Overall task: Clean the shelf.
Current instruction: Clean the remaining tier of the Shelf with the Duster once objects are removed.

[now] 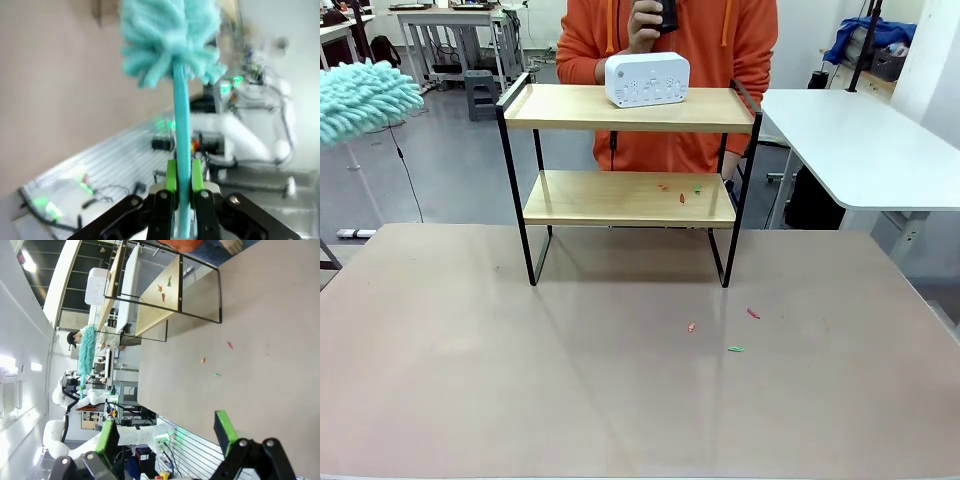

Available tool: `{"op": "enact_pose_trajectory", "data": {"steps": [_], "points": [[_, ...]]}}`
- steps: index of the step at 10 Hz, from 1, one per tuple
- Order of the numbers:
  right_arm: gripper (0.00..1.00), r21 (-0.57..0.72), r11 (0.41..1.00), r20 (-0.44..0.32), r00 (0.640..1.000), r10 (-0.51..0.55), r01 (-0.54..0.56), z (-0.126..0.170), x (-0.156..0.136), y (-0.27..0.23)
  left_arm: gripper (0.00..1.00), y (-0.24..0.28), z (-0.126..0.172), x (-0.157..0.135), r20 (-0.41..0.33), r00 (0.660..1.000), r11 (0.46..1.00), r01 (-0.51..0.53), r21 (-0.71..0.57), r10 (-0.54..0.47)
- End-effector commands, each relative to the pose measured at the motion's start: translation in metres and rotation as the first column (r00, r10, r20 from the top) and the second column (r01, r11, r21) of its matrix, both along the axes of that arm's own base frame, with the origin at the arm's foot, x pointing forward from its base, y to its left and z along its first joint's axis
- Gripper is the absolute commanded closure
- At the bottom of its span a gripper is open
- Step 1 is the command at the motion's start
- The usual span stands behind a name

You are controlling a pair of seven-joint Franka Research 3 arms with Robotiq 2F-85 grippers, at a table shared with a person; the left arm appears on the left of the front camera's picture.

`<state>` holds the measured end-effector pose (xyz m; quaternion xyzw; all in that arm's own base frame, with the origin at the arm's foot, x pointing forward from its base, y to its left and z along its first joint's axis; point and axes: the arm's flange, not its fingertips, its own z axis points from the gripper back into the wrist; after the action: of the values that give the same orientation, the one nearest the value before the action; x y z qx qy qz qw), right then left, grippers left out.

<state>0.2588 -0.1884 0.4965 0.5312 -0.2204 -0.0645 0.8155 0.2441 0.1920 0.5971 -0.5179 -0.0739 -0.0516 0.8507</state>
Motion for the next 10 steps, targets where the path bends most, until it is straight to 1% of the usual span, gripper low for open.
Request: {"op": "enact_pose_trajectory", "data": {"steps": [1, 2, 3, 4, 5, 6, 7, 8, 9, 10], "points": [[0.0, 0.011, 1.0, 0.036, 0.999, 0.001, -0.001, 0.002, 0.002, 0.0, 0.87, 0.021, 0.011, -0.039, 0.061, 0.978, 0.98, 0.196, 0.047, -0.198], [0.0, 0.011, 1.0, 0.036, 0.999, 0.001, -0.001, 0.002, 0.002, 0.0, 0.87, 0.021, 0.011, -0.055, 0.092, 0.952, 0.955, 0.289, 0.064, -0.294], [0.0, 0.011, 1.0, 0.036, 0.999, 0.001, -0.001, 0.002, 0.002, 0.0, 0.87, 0.007, 0.008, -0.06, 0.094, 0.921, 0.924, 0.371, 0.091, -0.378], [0.0, 0.011, 1.0, 0.036, 0.999, 0.001, -0.001, 0.002, 0.002, 0.0, 0.87, -0.015, 0.004, -0.057, 0.068, 0.894, 0.894, 0.435, 0.111, -0.444], [0.0, 0.011, 1.0, 0.036, 0.999, 0.001, -0.001, 0.002, 0.002, 0.0, 0.87, -0.043, 0.002, -0.049, 0.043, 0.88, 0.875, 0.465, 0.132, -0.474], [0.0, 0.011, 1.0, 0.036, 0.999, 0.001, -0.001, 0.002, 0.002, 0.0, 0.87, -0.078, 0.0, -0.042, -0.001, 0.887, 0.875, 0.456, 0.165, -0.462], [0.0, 0.011, 1.0, 0.036, 0.999, 0.001, -0.001, 0.002, 0.002, 0.0, 0.87, -0.116, -0.003, -0.037, -0.014, 0.895, 0.879, 0.441, 0.183, -0.446], [0.0, 0.011, 1.0, 0.036, 0.999, 0.001, -0.001, 0.002, 0.002, 0.0, 0.87, -0.149, -0.008, -0.033, -0.001, 0.923, 0.901, 0.375, 0.22, -0.384], [0.0, 0.011, 1.0, 0.036, 0.999, 0.001, -0.001, 0.002, 0.002, 0.0, 0.87, -0.179, -0.016, -0.029, -0.021, 0.932, 0.894, 0.353, 0.276, -0.361], [0.0, 0.011, 1.0, 0.036, 0.999, 0.001, -0.001, 0.002, 0.002, 0.0, 0.87, -0.213, -0.029, -0.018, -0.007, 0.968, 0.926, 0.244, 0.287, -0.253]]}}
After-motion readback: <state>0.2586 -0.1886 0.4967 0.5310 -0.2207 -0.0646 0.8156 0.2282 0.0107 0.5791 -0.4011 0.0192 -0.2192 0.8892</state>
